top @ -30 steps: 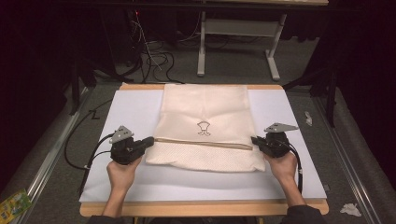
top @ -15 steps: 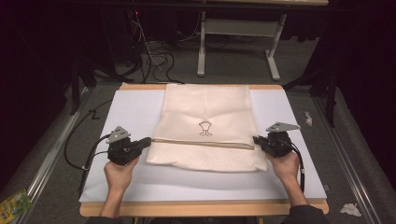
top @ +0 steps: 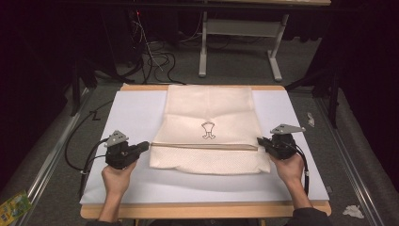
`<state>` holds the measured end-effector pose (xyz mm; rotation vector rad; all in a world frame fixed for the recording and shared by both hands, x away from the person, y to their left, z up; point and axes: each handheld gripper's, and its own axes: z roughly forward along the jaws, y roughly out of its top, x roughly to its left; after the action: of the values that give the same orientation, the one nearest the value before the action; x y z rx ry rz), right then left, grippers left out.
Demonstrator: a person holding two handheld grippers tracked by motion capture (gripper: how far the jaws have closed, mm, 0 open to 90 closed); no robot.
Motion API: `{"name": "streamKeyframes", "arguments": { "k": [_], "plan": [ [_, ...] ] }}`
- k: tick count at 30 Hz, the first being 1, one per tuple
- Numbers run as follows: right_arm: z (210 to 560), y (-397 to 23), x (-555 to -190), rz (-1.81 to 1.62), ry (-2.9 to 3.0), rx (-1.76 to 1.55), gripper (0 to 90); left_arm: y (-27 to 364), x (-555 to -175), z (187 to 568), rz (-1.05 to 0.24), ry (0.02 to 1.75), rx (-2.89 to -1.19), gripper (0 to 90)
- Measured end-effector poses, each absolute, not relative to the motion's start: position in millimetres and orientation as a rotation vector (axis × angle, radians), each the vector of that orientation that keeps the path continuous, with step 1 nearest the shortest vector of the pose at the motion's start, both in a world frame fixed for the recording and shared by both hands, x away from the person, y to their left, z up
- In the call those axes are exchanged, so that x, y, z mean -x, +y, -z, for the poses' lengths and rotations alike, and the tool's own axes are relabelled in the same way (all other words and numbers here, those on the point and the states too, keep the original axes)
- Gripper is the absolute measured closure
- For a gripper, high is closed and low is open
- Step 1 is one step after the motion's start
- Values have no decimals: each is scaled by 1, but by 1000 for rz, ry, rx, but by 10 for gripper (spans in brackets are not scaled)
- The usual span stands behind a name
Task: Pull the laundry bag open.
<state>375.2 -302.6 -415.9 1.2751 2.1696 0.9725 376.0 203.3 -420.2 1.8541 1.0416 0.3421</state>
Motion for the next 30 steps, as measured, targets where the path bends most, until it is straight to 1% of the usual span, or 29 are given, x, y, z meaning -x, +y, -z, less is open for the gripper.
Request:
{"name": "streamKeyframes", "arguments": {
  "k": [7,13,30],
  "plan": [
    [418,-302,-376,-962,2174,-1286,888,203,-375,426,-336,1039,-1865,872],
    [420,-302,-374,-957,2167,-1310,885,199,-377,431,-281,1032,-1875,871],
    [434,-303,-375,-978,2185,-1340,856,200,-375,435,-258,1058,-1889,867]
  ]
}}
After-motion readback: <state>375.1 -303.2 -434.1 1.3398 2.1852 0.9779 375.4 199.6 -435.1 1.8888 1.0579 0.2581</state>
